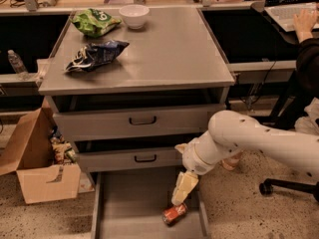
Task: Pick coke can from bottom drawer and place on counter
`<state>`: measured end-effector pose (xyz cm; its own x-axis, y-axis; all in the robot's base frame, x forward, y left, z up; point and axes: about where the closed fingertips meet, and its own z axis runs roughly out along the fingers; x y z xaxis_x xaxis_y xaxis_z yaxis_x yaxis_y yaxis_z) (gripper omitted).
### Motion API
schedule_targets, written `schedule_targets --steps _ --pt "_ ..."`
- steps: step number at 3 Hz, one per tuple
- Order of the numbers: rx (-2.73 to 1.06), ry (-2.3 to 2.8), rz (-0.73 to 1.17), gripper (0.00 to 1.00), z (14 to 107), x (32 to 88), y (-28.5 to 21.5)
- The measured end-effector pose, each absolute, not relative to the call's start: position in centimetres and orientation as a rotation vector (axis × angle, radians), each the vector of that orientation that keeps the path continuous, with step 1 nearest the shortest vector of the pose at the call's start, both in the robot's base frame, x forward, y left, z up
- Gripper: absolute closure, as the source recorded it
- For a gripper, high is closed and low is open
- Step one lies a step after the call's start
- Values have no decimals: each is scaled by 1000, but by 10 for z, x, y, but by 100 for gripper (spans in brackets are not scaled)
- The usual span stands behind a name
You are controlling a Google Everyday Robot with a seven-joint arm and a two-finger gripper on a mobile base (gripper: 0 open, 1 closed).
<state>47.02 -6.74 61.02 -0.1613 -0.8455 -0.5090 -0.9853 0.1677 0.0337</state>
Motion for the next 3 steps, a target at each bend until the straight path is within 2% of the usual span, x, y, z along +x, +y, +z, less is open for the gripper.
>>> schedule_targets --steps 2,3 --pt "-1677 1946 552 0 486 524 -76" --pt "-1637 1954 603 0 419 530 -77"
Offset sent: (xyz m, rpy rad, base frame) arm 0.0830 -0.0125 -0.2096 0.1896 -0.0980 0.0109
